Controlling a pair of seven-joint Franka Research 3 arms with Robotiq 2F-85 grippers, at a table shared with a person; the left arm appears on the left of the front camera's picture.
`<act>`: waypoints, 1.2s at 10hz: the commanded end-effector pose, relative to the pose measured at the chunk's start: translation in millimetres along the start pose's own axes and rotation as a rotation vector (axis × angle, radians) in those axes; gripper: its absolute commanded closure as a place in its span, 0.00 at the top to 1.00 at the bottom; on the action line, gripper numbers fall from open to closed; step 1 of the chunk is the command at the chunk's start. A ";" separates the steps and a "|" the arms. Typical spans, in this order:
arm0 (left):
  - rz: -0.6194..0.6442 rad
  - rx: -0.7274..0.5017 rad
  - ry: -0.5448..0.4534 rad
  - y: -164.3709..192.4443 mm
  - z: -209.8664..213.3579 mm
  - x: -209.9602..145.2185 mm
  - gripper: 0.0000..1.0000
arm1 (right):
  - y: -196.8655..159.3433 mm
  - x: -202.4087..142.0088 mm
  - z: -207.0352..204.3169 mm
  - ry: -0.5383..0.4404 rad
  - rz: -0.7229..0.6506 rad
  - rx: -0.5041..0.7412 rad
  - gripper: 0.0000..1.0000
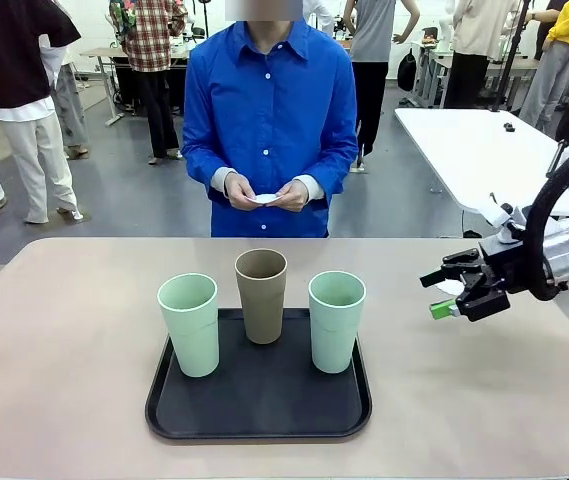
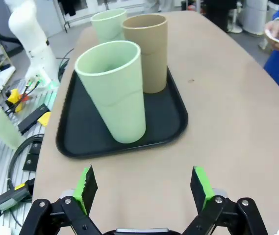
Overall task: Place coasters on the table and set cups on them.
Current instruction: Pick up one Reusable plastic cup and place it on a coaster set by the human.
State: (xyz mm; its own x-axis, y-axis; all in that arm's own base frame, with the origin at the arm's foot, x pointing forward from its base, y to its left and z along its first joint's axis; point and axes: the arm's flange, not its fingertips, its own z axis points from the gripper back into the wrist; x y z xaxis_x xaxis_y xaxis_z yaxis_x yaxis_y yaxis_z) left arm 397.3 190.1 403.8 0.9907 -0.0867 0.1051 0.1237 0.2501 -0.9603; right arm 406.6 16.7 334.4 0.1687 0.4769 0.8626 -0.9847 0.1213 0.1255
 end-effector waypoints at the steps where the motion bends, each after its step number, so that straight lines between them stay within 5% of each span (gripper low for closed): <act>1: -0.005 -0.008 -0.005 -2.0 0.7 -0.5 1.00 | 2.6 0.3 6.0 0.001 0.009 0.014 1.00; 9: -0.005 -0.008 -0.005 -2.0 0.7 -0.5 1.00 | -5.2 -10.9 -11.6 -0.058 0.011 -0.050 1.00; 12: -0.005 -0.008 -0.005 -2.0 0.7 -0.5 1.00 | -1.5 -21.4 -29.2 -0.112 0.079 0.069 1.00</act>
State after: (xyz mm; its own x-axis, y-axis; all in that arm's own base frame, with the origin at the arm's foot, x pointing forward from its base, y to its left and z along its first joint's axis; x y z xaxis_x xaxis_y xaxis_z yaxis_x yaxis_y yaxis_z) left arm 397.2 190.3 403.8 0.9907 -0.0862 0.1051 0.1236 0.2502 -0.9603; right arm 405.4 27.2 314.0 0.1316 0.4153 0.9001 -0.9912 0.0710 0.1122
